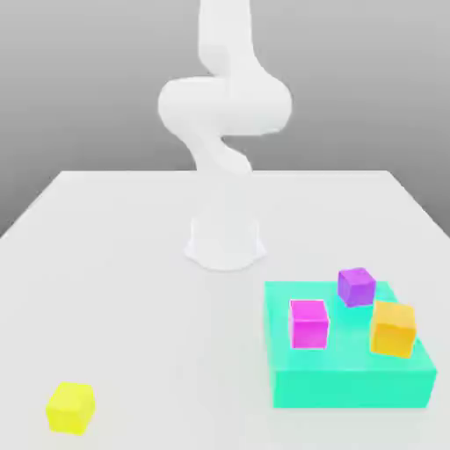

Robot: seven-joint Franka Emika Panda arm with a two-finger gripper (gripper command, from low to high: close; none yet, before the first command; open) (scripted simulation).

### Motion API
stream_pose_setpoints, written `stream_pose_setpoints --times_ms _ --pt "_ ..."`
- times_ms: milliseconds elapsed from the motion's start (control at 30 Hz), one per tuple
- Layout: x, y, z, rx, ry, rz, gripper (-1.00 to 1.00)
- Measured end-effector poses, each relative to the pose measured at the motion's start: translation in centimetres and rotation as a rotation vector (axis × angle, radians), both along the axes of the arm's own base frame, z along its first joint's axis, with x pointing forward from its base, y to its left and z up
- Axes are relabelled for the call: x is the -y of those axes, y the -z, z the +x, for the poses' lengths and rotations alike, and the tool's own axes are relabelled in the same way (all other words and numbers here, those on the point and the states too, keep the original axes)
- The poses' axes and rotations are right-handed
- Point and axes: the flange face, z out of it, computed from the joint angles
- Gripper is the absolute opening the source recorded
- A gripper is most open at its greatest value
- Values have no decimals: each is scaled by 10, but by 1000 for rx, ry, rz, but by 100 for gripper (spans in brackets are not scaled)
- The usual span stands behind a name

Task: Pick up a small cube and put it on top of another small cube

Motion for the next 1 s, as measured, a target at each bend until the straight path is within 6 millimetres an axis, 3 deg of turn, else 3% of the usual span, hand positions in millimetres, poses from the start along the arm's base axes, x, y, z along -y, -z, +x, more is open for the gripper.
stream_pose_setpoints --times_ms 233,467,667,867,1000 --pt "51 112 74 -193 45 -20 0" --pt "108 237 107 -381 82 -12 0" --pt "162 349 103 -541 123 19 0" --pt "192 461 75 -696 127 61 0" --pt "198 519 67 -728 130 72 0"
